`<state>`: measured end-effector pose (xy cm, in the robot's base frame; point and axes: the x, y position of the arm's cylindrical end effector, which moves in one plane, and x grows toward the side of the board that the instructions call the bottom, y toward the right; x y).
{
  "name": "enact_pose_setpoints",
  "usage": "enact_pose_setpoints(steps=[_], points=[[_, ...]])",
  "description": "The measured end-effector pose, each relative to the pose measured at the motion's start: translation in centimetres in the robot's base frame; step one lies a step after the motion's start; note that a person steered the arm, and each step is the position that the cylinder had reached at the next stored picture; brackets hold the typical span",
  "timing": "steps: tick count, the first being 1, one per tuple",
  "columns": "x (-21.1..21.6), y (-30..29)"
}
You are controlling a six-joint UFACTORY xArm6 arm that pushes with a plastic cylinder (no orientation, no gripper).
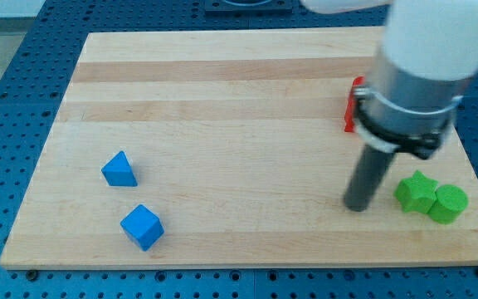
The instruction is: Place your arm to the left of the blue triangle
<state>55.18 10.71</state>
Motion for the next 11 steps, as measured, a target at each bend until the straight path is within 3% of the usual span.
enact_pose_setpoints(steps=[2, 3, 5, 6, 7, 8, 11], points=[[-1.2, -12.3], [-4.2, -17.7], [-15.5, -27.4], [-14.5, -33.8], [-9.0, -38.0], [-2.4, -37.5], [-5.2, -30.1]])
